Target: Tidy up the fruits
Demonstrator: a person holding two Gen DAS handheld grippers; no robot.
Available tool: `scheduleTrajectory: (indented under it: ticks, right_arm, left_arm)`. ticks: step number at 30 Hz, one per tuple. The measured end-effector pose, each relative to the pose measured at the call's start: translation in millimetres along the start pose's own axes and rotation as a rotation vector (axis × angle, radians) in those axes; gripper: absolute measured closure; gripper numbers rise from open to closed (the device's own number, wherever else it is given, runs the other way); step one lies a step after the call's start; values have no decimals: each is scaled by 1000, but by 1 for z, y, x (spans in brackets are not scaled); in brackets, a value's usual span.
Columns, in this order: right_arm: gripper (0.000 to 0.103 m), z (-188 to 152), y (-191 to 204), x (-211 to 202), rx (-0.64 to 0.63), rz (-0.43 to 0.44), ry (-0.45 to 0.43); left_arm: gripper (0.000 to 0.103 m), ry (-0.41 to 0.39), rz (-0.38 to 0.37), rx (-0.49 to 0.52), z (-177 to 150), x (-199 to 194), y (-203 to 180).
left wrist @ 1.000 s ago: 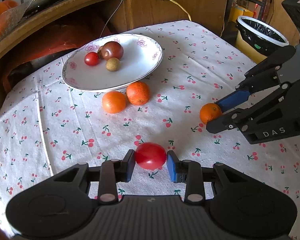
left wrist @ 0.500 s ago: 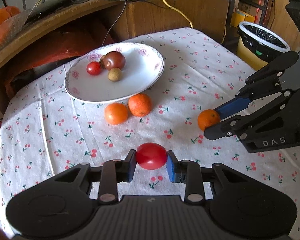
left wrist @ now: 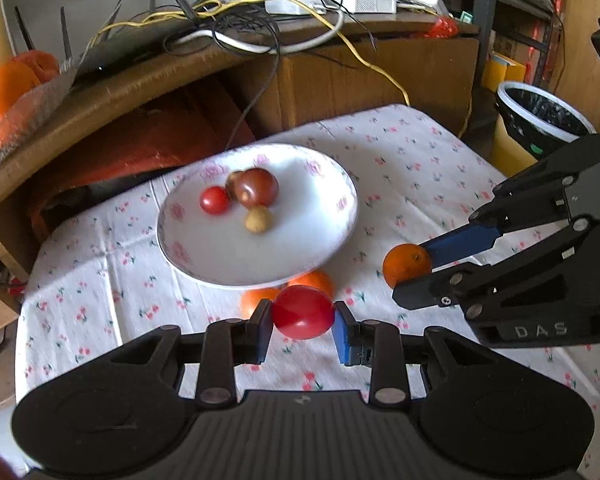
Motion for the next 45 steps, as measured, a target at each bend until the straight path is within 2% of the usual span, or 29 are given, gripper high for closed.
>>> scheduleTrajectory:
  ticks: [22, 45]
  right_arm:
    - [78, 41, -17, 34, 44, -32, -41]
    - [75, 46, -24, 64, 26, -29, -8]
  left_arm:
    - [63, -6, 66, -65, 25, 34, 36]
    - [63, 16, 81, -83, 24, 59, 51]
Point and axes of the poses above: each gripper's, at about its wrist camera, not at the fingertips, and x roughly the way its jaws point, y to its left, z to its top, the point moved 10 cm from there along x, roughly the way its jaws point, and after that the axes turned 2 degrees about -z, right-handed, at the moved point
